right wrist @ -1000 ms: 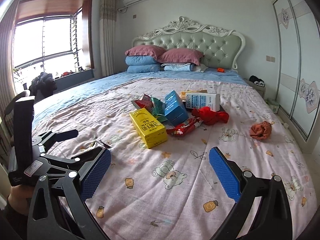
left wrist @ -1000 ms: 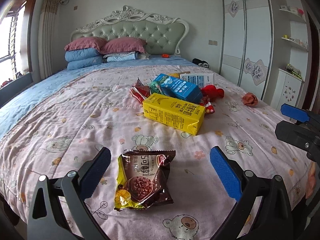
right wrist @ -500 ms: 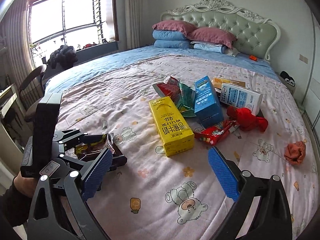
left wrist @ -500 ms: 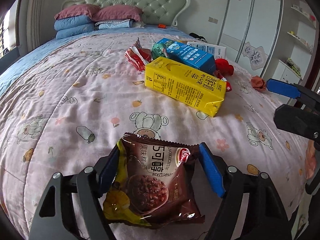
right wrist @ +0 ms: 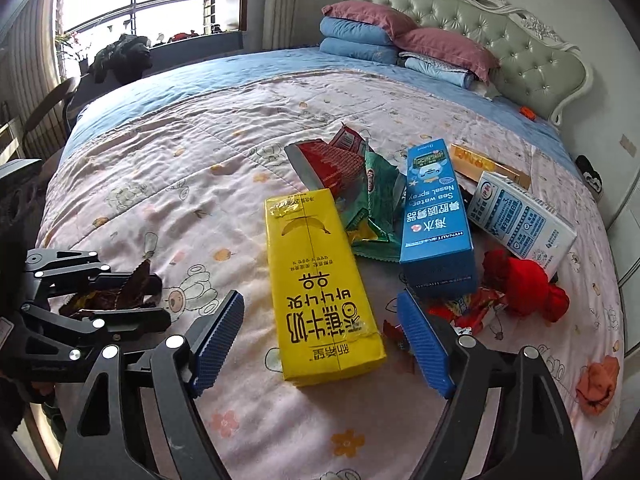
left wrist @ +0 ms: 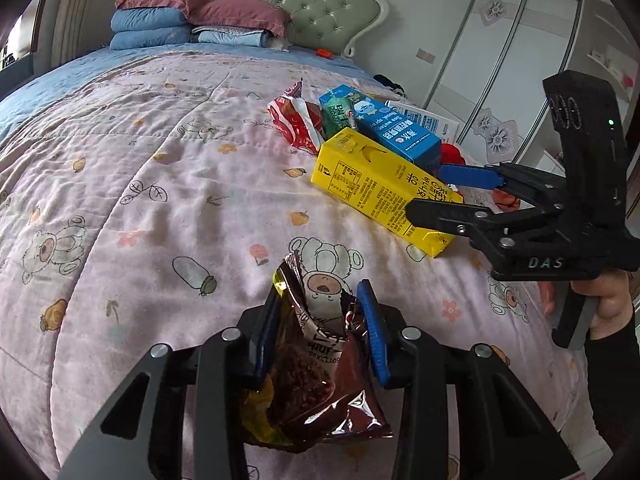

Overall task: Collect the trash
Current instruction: 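Grasp the brown snack bag with the left tool while the right tool grasps the yellow milk carton, then carry both items to the yellow bin and open both tools to drop them, then return both open tools to the bed toward the blue box and wrappers, then grasp the red-and-white wrapper with the left tool while the right tool grasps the blue box, then carry both items to the yellow bin and open both tools over it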

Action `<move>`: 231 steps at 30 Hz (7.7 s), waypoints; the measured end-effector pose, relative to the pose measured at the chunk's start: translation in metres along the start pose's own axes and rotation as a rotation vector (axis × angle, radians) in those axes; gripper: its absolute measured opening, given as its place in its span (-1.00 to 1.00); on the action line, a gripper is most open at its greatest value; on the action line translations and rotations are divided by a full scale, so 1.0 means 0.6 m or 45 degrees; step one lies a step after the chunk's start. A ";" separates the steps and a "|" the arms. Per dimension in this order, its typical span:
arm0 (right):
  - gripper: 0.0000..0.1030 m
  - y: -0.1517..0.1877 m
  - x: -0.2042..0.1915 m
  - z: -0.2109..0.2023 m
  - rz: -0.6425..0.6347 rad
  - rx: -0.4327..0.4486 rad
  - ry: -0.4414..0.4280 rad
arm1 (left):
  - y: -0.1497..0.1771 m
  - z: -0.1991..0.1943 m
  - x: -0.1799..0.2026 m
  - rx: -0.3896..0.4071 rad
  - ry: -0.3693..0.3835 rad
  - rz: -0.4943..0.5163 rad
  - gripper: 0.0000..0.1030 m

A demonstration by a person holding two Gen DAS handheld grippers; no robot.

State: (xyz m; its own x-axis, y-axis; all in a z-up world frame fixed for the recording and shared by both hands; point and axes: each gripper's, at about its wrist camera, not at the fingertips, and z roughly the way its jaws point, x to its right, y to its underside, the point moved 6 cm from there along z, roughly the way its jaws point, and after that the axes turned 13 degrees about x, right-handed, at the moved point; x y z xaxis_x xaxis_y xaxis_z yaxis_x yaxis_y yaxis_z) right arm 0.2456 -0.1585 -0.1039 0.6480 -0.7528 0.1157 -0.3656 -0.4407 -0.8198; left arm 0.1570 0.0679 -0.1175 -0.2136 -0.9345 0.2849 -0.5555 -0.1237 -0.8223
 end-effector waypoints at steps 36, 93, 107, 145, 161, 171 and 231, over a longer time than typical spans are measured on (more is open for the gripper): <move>-0.07 0.441 0.459 -0.677 0.778 0.341 0.750 | 0.085 0.166 0.848 -0.331 0.872 0.498 -0.26; 0.33 0.453 0.464 -0.698 0.847 0.364 0.816 | 0.034 0.159 0.890 -0.138 0.680 0.573 0.79; 0.33 0.247 0.308 -0.477 0.618 0.419 0.480 | -0.064 0.111 0.544 0.030 0.301 0.425 0.81; 0.27 -0.035 0.139 0.071 0.154 0.014 0.254 | -0.165 0.186 -0.002 0.036 -0.095 0.087 0.91; 0.13 -0.030 0.176 0.029 0.457 0.141 0.104 | -0.190 0.241 -0.028 0.021 -0.063 -0.053 0.61; 0.13 -0.024 0.186 0.011 0.570 0.209 0.008 | -0.194 0.228 -0.012 0.124 -0.060 -0.001 -0.43; 0.18 0.729 0.614 -0.717 1.285 0.229 0.925 | 0.244 0.364 1.112 -0.672 0.870 0.565 0.20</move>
State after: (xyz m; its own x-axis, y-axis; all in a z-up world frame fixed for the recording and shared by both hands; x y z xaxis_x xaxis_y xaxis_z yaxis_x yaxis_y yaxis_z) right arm 0.0368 -0.8391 -0.1788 -0.4049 -0.8355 -0.3715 -0.3503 0.5170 -0.7810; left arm 0.1087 -0.6464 -0.1551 -0.8191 -0.4437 0.3636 -0.5650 0.5148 -0.6448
